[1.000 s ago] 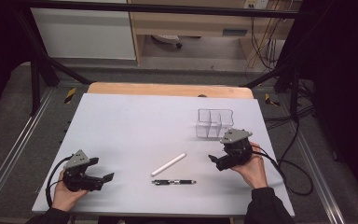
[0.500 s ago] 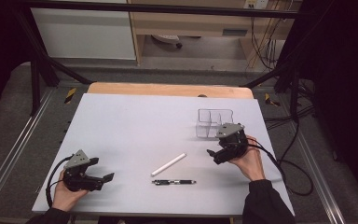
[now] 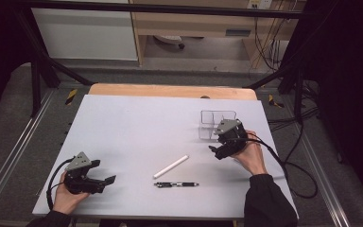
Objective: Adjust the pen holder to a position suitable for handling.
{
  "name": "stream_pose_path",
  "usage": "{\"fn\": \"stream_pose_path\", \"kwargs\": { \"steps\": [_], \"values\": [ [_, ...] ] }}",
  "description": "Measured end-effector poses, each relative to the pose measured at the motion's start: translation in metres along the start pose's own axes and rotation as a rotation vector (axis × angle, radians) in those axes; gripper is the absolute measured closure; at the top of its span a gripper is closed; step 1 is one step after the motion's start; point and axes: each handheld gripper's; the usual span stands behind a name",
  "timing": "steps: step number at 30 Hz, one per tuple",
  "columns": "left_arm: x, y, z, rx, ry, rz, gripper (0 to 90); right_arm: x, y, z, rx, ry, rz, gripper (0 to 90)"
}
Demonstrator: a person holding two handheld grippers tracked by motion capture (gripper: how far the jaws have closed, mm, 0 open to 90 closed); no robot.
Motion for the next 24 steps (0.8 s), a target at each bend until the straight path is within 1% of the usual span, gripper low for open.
{"fn": "stream_pose_path", "kwargs": {
  "steps": [3, 7, 8, 10, 12, 13, 14, 18, 20, 22, 23, 24],
  "values": [
    [0.0, 0.0, 0.0, 0.0, 0.0, -0.001, 6.8, -0.004, 0.006, 0.003, 0.023, -0.009, -0.002, 14.8],
    [-0.001, 0.0, 0.0, -0.003, -0.004, -0.002, 6.9, -0.008, 0.01, 0.005, 0.059, -0.019, -0.004, 20.1],
    [-0.001, 0.0, 0.0, -0.003, -0.004, -0.002, 6.9, -0.008, 0.01, 0.005, 0.059, -0.019, -0.004, 20.1],
    [-0.001, 0.001, 0.0, -0.003, -0.005, -0.003, 6.9, -0.011, 0.014, 0.005, 0.074, -0.037, -0.009, 22.3],
    [-0.001, 0.0, 0.0, -0.003, -0.004, -0.003, 6.9, -0.013, 0.016, 0.005, 0.075, -0.034, -0.013, 24.4],
    [-0.001, 0.0, 0.0, -0.004, -0.004, -0.003, 7.0, -0.013, 0.017, 0.005, 0.087, -0.033, -0.017, 25.4],
    [-0.001, 0.0, 0.0, -0.003, -0.005, -0.003, 7.0, -0.013, 0.017, 0.005, 0.087, -0.033, -0.017, 25.4],
    [-0.001, 0.001, 0.0, -0.007, -0.008, -0.003, 7.1, -0.017, 0.021, 0.008, 0.115, -0.04, -0.018, 30.5],
    [-0.001, 0.001, 0.0, -0.007, -0.008, -0.004, 7.1, -0.017, 0.021, 0.009, 0.118, -0.038, -0.024, 31.5],
    [-0.002, 0.001, 0.0, -0.007, -0.009, -0.005, 7.2, -0.017, 0.021, 0.014, 0.144, -0.017, -0.033, 33.4],
    [-0.002, 0.001, 0.0, -0.007, -0.01, -0.005, 7.2, -0.017, 0.021, 0.014, 0.144, -0.017, -0.033, 33.4],
    [-0.002, 0.001, 0.0, -0.008, -0.011, -0.005, 7.2, -0.018, 0.022, 0.018, 0.172, -0.012, -0.027, 35.3]
  ]
}}
Point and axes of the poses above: each handheld gripper's, and its own axes: x roughly backward along the jaws, z roughly out of its top, y roughly to its right, and after that the axes turned 14 degrees about x, right-handed
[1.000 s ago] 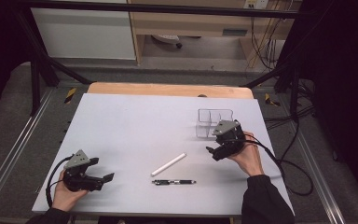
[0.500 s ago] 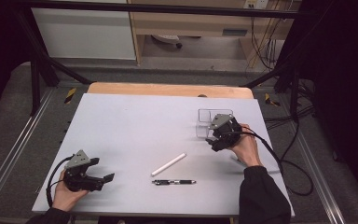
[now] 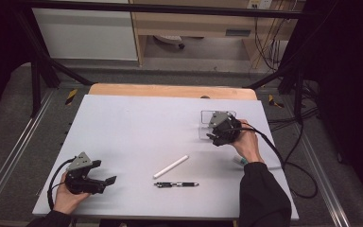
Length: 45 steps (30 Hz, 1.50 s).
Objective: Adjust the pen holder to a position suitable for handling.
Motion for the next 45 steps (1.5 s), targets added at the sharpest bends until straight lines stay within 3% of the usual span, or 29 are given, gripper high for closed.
{"fn": "stream_pose_path", "kwargs": {
  "steps": [22, 31, 45],
  "values": [
    [0.0, 0.0, 0.0, -0.002, -0.003, -0.003, 7.4, -0.027, 0.008, 0.016, 0.135, -0.003, 0.071, 65.8],
    [0.0, 0.0, 0.0, -0.005, -0.005, -0.003, 7.4, -0.028, 0.008, 0.015, 0.168, -0.004, 0.053, 72.9],
    [0.0, 0.001, 0.0, -0.006, -0.005, -0.004, 7.6, -0.012, -0.001, 0.014, 0.254, 0.013, 0.132, 83.3]
  ]
}}
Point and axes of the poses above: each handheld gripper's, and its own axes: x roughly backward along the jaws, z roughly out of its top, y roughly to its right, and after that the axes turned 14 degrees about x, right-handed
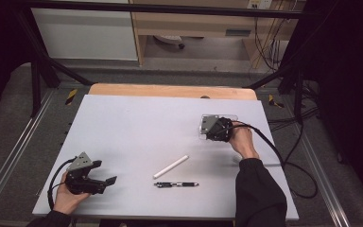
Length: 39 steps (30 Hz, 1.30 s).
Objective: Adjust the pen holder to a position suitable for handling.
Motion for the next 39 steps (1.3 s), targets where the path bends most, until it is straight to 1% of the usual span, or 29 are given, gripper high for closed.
{"fn": "stream_pose_path", "kwargs": {
  "steps": [9, 11, 12, 16, 20, 23, 24, 29, 32, 33, 37, 38, 39],
  "values": [
    [0.0, 0.0, 0.0, -0.002, -0.001, 0.001, 7.6, 0.006, -0.006, 0.001, 0.052, -0.005, 0.031, 86.9],
    [0.0, 0.0, 0.0, -0.002, -0.001, 0.001, 7.6, 0.007, -0.007, 0.001, 0.057, -0.007, 0.03, 87.2],
    [0.0, 0.001, 0.0, -0.002, -0.001, 0.001, 7.6, 0.009, -0.007, 0.001, 0.068, -0.015, 0.025, 87.6],
    [0.0, 0.001, 0.0, -0.002, 0.0, 0.002, 7.6, 0.012, -0.007, 0.0, 0.071, -0.022, 0.027, 88.1],
    [0.0, 0.001, 0.0, -0.002, -0.001, 0.002, 7.7, 0.015, -0.008, 0.002, 0.082, -0.047, 0.03, 88.4],
    [0.0, 0.001, 0.0, -0.002, 0.0, 0.002, 7.7, 0.016, -0.008, 0.003, 0.083, -0.055, 0.029, 88.5],
    [0.0, 0.001, 0.0, -0.002, 0.0, 0.001, 7.7, 0.017, -0.008, 0.004, 0.075, -0.056, 0.027, 88.7],
    [0.0, 0.001, 0.0, -0.002, -0.001, 0.002, 7.7, 0.021, -0.007, 0.011, 0.094, -0.062, 0.029, 89.2],
    [0.0, 0.001, 0.0, -0.003, 0.0, 0.001, 7.7, 0.022, -0.006, 0.015, 0.092, -0.058, 0.029, 89.3],
    [0.0, 0.001, 0.0, -0.003, 0.0, 0.001, 7.7, 0.023, -0.007, 0.02, 0.092, -0.058, 0.03, 89.3],
    [0.0, 0.001, 0.0, -0.002, 0.0, 0.001, 7.7, 0.023, -0.008, 0.027, 0.1, -0.058, 0.046, 89.4],
    [0.0, 0.001, 0.0, -0.003, -0.001, 0.0, 7.7, 0.023, -0.008, 0.029, 0.09, -0.06, 0.051, 89.4],
    [0.0, 0.001, 0.0, -0.004, -0.001, 0.0, 7.7, 0.023, -0.009, 0.034, 0.095, -0.067, 0.062, 89.4]
  ]
}}
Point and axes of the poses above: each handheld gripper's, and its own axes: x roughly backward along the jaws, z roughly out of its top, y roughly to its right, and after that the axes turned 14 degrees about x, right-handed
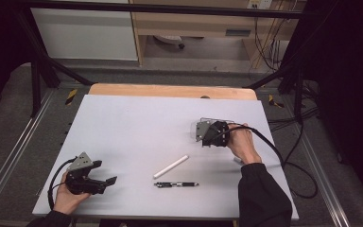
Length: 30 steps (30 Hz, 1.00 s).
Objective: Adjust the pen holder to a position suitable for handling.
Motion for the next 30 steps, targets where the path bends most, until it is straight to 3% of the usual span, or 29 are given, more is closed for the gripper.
{"fn": "stream_pose_path", "kwargs": {
  "steps": [9, 20, 30],
  "values": [
    [0.0, 0.0, 0.0, -0.001, -0.003, -0.001, 7.7, -0.008, 0.003, 0.021, 0.011, 0.017, 0.02, 89.2],
    [0.0, 0.0, 0.0, 0.002, -0.004, -0.002, 7.7, -0.028, 0.01, 0.027, -0.026, 0.059, 0.008, 88.3],
    [-0.001, 0.0, 0.0, 0.001, -0.006, -0.002, 7.7, -0.025, 0.008, 0.026, 0.006, 0.072, 0.011, 88.5]
  ]
}}
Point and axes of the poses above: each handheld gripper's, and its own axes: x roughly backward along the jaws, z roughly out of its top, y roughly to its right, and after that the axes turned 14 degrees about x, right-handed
